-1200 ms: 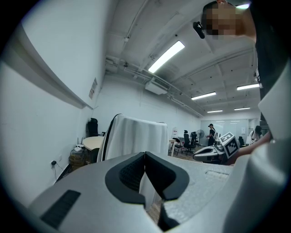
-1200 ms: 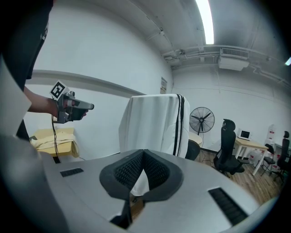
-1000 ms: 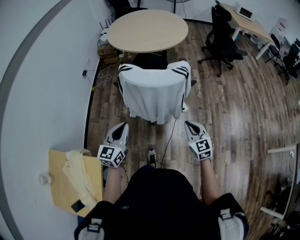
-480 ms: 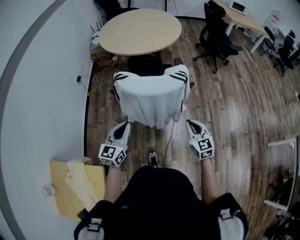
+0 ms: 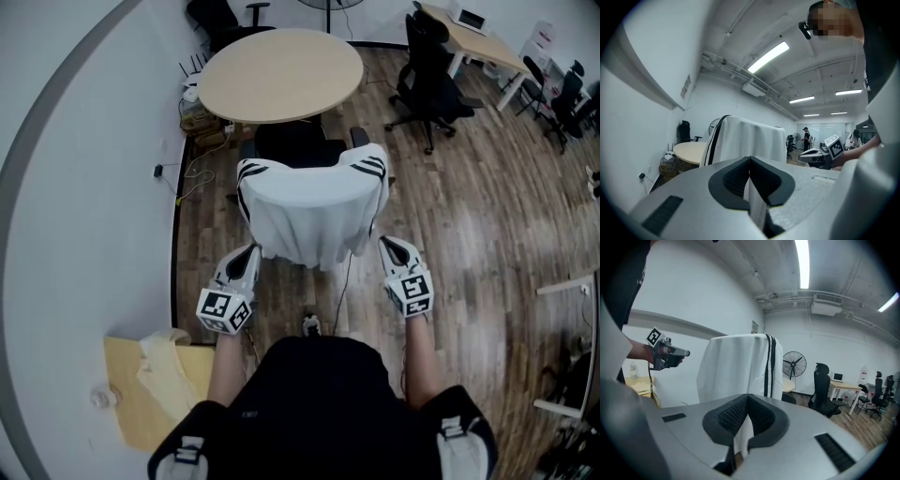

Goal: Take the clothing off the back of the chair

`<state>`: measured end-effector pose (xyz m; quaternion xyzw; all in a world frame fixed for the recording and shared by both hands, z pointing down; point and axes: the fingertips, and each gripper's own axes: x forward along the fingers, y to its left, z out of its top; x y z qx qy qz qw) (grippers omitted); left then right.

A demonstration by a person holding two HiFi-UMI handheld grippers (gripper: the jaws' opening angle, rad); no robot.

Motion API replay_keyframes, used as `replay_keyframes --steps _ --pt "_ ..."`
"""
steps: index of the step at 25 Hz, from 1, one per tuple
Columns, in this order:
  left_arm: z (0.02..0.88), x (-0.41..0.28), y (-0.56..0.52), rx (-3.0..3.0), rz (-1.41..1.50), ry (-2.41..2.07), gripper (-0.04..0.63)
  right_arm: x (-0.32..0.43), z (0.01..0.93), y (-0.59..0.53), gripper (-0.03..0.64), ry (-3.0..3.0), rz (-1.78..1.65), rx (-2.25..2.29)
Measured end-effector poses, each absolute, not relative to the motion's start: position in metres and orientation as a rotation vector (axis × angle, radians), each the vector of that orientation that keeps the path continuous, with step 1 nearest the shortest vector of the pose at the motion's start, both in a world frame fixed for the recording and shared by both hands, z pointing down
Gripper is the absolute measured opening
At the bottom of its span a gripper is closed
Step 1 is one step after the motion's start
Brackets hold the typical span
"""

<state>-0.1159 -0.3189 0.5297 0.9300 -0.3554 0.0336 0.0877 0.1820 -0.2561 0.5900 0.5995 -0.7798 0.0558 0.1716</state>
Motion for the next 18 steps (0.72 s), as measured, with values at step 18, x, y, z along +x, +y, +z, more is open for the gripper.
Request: replay_keyframes --steps 18 --pt "0.541 -0.14 -0.346 2.802 0.092 -0.971 0.002 0.167 0.584 -0.264 -0.006 -2.134 0.103 1.771"
